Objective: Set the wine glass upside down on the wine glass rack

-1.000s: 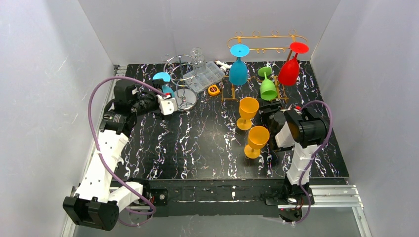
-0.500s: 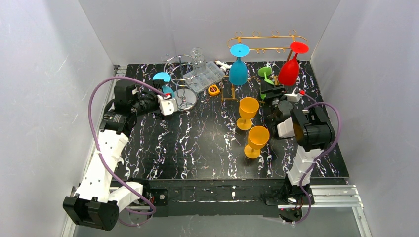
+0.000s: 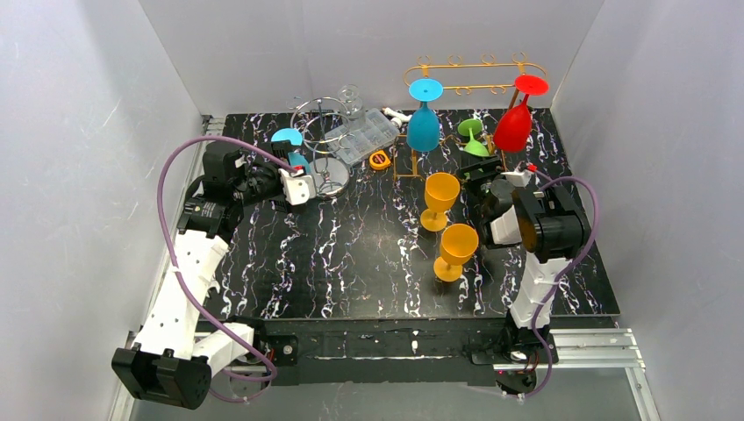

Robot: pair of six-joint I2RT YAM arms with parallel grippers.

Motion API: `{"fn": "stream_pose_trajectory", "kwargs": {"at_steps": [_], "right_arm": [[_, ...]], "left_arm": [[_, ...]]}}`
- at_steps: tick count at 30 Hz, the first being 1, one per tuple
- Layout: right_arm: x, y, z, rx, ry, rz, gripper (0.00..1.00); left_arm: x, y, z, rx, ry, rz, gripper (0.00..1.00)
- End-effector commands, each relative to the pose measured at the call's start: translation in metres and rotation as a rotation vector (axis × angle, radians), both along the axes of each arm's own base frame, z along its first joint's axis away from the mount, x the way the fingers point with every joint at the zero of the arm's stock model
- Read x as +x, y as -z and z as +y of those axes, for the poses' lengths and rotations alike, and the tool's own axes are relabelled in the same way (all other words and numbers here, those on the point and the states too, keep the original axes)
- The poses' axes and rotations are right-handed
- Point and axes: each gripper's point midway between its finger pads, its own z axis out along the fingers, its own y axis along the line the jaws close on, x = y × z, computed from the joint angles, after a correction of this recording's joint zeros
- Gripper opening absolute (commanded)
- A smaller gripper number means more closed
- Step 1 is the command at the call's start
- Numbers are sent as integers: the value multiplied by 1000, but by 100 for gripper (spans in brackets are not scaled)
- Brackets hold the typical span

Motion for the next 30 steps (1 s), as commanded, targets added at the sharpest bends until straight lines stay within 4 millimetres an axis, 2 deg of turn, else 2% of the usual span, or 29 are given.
{"fn": "stream_pose_trajectory", "kwargs": {"at_steps": [1,5,10,21,27,30], "right_arm": [[10,-12,-10,-13,49,-19,89],[16,-16,-11,17,61,-49,85],[30,-21,-5,48,40,-90,74],[42,0,-9,58,75,-51,66],[43,-3,-9,66,75,-76,48],[41,-8,-7,104,60,-113,30]], "left_arm": [[-2,3,2,7,2,8,98],[-1,3,3,14,-2,0,98],[-2,5,4,21,-5,7,98],[-4,4,4,35,3,3,98],[-5,8,6,48,3,3,98],[-6,9,6,57,10,9,98]]}}
